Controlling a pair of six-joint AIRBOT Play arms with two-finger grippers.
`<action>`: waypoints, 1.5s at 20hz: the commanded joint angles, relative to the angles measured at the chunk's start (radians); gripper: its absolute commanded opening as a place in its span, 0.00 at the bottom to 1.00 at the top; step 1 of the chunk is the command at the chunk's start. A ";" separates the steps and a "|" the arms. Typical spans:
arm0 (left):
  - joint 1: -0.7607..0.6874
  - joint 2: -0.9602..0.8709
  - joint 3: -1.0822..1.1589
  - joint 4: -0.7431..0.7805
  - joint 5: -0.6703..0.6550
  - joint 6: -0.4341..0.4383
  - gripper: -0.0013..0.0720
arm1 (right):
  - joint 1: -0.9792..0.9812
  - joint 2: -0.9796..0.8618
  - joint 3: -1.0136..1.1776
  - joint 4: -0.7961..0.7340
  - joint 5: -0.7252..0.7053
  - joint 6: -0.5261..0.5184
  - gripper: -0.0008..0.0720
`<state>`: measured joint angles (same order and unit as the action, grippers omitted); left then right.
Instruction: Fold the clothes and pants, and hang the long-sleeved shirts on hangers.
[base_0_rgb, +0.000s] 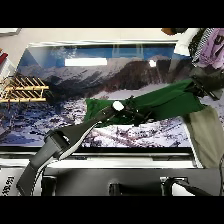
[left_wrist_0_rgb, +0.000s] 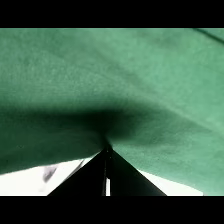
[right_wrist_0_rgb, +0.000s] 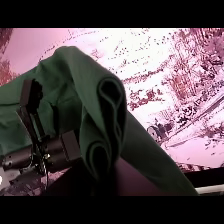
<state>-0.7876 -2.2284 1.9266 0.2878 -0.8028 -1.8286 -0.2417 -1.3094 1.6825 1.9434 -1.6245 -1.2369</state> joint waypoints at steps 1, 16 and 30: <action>0.037 0.005 0.012 0.014 -0.191 0.014 0.05 | 0.001 0.004 0.001 0.000 -0.014 0.008 0.05; 0.603 0.684 0.011 1.033 -0.863 0.022 0.06 | 0.512 -0.100 0.000 0.085 0.332 0.328 0.05; 0.843 0.811 0.010 1.033 -0.870 0.052 0.06 | 0.838 -0.399 0.000 0.148 0.695 0.501 0.05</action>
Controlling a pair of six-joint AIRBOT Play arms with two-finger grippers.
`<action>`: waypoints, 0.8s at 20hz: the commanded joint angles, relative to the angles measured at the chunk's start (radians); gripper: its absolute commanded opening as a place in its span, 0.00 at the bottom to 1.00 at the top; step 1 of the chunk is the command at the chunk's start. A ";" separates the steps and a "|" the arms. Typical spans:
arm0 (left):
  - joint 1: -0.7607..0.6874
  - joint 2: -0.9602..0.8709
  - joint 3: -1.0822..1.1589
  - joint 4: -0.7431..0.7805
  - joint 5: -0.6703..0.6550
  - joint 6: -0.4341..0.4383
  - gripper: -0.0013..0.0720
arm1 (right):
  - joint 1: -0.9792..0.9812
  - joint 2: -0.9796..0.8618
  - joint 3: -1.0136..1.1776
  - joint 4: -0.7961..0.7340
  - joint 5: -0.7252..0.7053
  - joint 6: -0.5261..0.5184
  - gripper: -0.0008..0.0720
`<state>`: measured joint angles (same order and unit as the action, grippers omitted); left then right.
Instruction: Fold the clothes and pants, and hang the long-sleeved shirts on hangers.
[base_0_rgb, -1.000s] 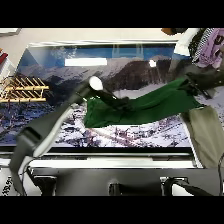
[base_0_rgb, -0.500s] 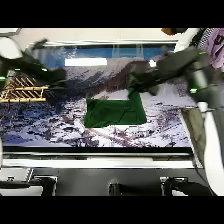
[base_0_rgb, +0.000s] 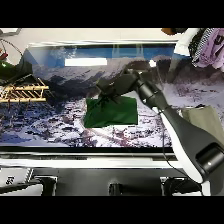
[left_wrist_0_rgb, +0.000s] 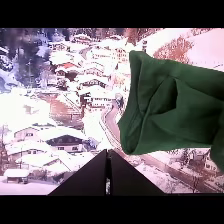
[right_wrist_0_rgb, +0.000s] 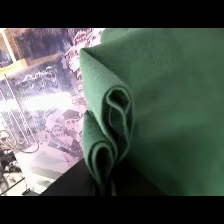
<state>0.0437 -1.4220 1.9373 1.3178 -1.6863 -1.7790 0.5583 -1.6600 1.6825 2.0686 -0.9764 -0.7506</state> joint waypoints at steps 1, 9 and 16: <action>0.012 0.005 -0.002 0.003 0.019 0.003 0.06 | 0.038 -0.061 0.000 0.026 0.048 0.015 0.05; 0.012 -0.002 -0.005 0.003 0.030 0.003 0.06 | 0.039 -0.110 0.001 0.056 0.101 -0.027 0.45; 0.012 -0.003 -0.005 0.003 0.028 0.002 0.06 | -0.082 0.014 0.001 0.137 -0.015 -0.246 0.76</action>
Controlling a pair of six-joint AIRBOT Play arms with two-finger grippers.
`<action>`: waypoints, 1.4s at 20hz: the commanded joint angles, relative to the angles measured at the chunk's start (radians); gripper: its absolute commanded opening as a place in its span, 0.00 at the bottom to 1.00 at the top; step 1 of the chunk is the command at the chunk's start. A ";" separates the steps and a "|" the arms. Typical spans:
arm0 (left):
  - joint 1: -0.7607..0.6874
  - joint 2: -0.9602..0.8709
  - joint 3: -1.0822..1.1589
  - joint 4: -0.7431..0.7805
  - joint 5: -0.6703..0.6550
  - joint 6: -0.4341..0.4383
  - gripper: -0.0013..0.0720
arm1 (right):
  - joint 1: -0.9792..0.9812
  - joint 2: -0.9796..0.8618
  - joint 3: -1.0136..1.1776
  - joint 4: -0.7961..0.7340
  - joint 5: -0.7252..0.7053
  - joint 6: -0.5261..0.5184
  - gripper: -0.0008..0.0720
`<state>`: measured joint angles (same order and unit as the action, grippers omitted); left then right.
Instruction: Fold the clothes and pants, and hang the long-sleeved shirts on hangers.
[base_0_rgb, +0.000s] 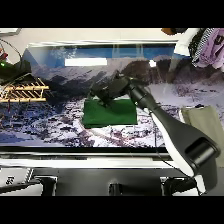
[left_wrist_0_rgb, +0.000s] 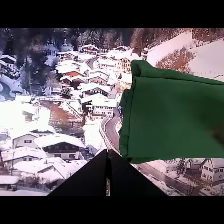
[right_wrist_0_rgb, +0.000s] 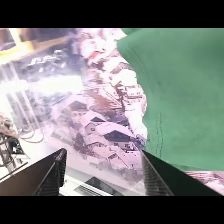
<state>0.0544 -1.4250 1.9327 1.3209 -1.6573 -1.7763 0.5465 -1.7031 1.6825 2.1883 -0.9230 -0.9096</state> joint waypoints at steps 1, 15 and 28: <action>0.001 0.000 0.000 0.000 -0.003 0.000 0.06 | -0.138 0.088 0.001 0.015 -0.121 -0.137 0.76; 0.000 -0.001 0.000 0.000 -0.002 0.000 0.06 | -0.779 -0.020 -0.298 0.201 -0.421 -0.831 0.85; -0.002 -0.013 0.000 0.000 0.001 -0.001 0.06 | -0.554 -0.193 -0.307 0.272 -0.347 -0.904 0.70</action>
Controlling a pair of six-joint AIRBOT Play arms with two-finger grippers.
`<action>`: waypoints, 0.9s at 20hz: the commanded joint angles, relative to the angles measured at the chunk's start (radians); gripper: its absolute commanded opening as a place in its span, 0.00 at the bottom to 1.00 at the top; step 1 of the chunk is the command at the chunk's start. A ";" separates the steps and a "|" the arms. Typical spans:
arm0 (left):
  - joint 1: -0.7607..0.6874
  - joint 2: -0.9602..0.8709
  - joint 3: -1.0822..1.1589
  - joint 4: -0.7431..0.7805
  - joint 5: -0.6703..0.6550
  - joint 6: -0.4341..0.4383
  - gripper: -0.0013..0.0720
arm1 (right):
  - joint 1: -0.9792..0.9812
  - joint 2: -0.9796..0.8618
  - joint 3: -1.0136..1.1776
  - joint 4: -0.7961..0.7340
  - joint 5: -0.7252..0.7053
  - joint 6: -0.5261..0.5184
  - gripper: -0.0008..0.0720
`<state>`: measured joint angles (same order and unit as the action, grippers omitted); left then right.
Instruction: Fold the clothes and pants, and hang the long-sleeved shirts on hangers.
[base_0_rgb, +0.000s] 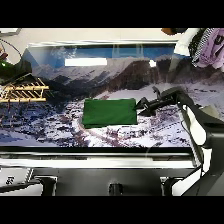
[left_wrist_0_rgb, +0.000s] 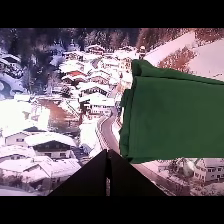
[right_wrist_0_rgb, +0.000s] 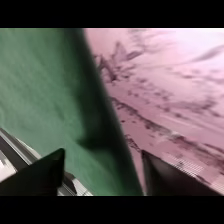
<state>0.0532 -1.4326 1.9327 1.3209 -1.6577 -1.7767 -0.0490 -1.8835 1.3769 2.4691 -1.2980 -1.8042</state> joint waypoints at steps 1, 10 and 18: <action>-0.002 -0.007 0.000 0.000 0.001 0.000 0.06 | 0.046 -0.012 -0.001 -0.007 0.029 -0.010 0.55; -0.002 -0.008 0.000 0.000 0.001 0.000 0.06 | 0.027 0.134 0.209 -0.125 0.145 0.211 0.05; -0.002 -0.011 0.000 0.000 0.001 0.000 0.06 | -0.183 0.136 0.478 -0.238 0.165 0.520 0.05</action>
<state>0.0525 -1.4422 1.9324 1.3209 -1.6569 -1.7771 -0.1524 -1.7504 1.7763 2.2810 -1.1442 -1.4059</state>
